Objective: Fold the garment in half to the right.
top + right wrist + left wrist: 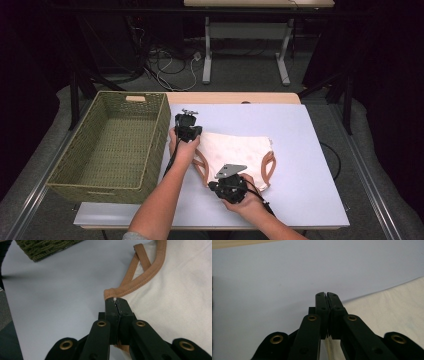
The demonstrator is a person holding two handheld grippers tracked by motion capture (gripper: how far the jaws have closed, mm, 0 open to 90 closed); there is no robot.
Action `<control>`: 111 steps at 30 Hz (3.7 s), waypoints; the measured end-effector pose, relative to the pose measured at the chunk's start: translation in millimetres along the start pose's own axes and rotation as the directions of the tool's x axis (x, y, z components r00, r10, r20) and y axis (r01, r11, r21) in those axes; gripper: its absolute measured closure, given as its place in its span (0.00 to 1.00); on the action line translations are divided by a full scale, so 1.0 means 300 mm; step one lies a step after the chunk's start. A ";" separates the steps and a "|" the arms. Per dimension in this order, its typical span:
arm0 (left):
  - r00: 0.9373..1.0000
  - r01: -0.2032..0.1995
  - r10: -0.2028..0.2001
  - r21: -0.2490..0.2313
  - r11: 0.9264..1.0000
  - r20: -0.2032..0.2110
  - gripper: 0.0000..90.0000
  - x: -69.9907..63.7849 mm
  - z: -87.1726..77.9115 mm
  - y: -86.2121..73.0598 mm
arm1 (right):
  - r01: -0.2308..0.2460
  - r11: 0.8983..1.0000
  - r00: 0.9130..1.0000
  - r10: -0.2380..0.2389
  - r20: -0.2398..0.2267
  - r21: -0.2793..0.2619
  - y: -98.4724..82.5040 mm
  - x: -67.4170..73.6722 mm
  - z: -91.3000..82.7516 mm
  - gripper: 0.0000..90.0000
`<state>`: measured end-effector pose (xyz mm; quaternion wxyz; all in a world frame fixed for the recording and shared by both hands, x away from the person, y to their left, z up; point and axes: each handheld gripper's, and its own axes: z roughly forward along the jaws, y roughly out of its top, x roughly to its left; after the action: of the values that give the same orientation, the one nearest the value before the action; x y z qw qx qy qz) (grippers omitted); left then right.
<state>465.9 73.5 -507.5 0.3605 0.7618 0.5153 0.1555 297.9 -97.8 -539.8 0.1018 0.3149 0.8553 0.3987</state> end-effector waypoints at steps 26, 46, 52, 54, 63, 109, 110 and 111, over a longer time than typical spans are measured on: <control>0.999 0.013 -0.015 -0.065 0.998 -0.032 0.98 0.024 -0.123 0.071 | -0.013 0.997 0.998 0.008 -0.068 -0.075 0.107 0.040 -0.004 0.99; 0.997 0.028 -0.034 -0.091 0.996 -0.073 0.98 0.052 -0.190 0.096 | 0.002 0.996 0.995 -0.011 -0.097 -0.094 0.161 0.078 0.015 0.99; 0.996 0.033 -0.042 -0.100 0.994 -0.082 0.98 0.067 -0.207 0.096 | 0.007 0.996 0.995 -0.016 -0.099 -0.087 0.177 0.086 0.014 0.99; 0.995 0.035 -0.044 -0.101 0.994 -0.086 0.98 0.070 -0.214 0.097 | 0.007 0.995 0.994 -0.018 -0.109 -0.098 0.180 0.091 0.019 0.99; 0.994 0.041 -0.052 -0.107 0.993 -0.099 0.98 0.086 -0.231 0.099 | 0.009 0.994 0.993 -0.021 -0.112 -0.110 0.192 0.103 0.031 0.99; 0.996 -0.081 0.078 -0.042 0.996 -0.053 0.98 -0.110 -0.076 0.160 | -0.089 0.991 0.990 0.077 -0.118 -0.099 0.078 -0.015 -0.044 0.99; 0.996 -0.072 0.069 -0.043 0.997 -0.054 0.98 -0.116 -0.074 0.161 | -0.085 0.991 0.991 0.074 -0.111 -0.100 0.075 -0.019 -0.047 0.99; 0.995 -0.083 0.081 -0.045 0.996 -0.051 0.98 -0.117 -0.072 0.163 | -0.088 0.991 0.991 0.077 -0.111 -0.097 0.073 -0.021 -0.051 0.99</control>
<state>470.8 40.1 -453.3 0.3591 0.7695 0.4884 0.2007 306.3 -100.6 -513.9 0.0550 0.3227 0.8243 0.4620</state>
